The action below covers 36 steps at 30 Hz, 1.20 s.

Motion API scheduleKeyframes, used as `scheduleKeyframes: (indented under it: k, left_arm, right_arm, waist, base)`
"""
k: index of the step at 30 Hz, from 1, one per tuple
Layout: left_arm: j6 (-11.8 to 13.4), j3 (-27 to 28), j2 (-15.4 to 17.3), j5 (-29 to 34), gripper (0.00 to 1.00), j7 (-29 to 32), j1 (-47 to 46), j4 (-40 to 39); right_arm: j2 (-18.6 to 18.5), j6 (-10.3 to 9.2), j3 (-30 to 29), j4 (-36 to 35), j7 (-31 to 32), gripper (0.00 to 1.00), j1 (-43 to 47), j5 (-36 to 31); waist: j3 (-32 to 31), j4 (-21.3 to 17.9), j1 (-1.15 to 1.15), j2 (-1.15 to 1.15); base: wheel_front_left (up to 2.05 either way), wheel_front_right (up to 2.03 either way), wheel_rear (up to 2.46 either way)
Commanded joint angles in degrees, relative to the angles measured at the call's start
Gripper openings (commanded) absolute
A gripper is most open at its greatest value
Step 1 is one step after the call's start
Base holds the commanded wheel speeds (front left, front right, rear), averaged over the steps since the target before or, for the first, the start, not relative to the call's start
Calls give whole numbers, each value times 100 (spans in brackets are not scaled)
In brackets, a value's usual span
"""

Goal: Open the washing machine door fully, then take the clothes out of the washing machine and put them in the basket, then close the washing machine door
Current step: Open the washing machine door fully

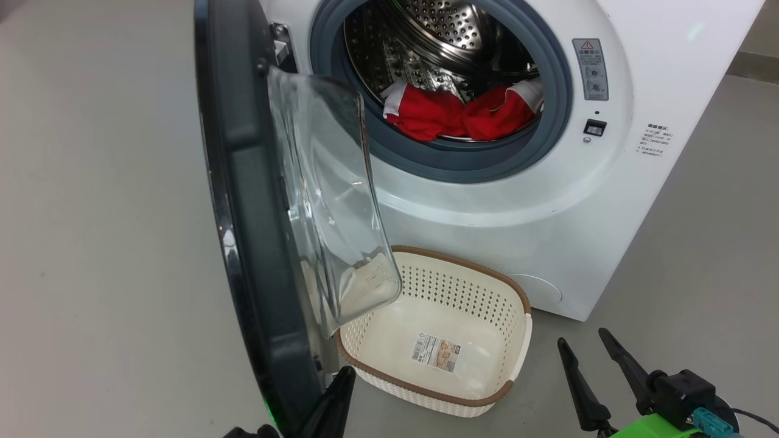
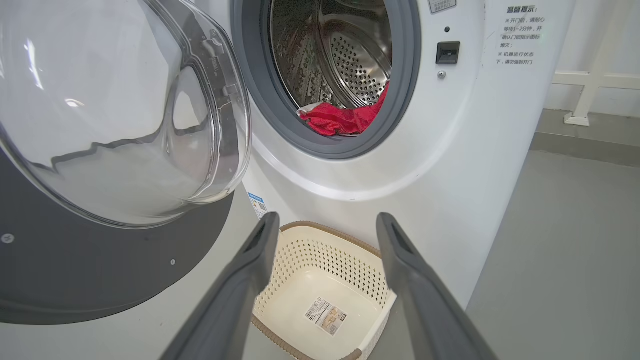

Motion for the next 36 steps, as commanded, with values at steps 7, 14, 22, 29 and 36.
scheduleKeyframes:
  k: [7,14,22,29,36]
  left_arm:
    - [385,565,23,-191,0,-23,-281,99]
    - [590,1137,23,-191,0,-23,-220,103]
    - [552,2040,23,-65,0,-23,-214,161]
    - [411,2822,23,122,0,-23,-306,291]
    - [207,3560,24,447,0,-23,-572,548]
  right_arm:
    - [-68,43,117,-180,-53,100,-136,5]
    - [-75,43,115,-186,-53,100,-152,5]
    - [-68,43,139,-172,-53,100,-157,9]
    - [-58,43,173,-165,-53,100,-151,23]
    - [-78,43,179,-213,-53,100,-168,14]
  waist:
    - [30,17,0,0]
    - [37,24,0,0]
    - [32,-7,0,0]
    - [14,-79,0,0]
    - [84,-162,0,0]
  base:
    - [0,0,0]
    - [0,0,0]
    - [0,0,0]
    - [0,0,0]
    - [0,0,0]
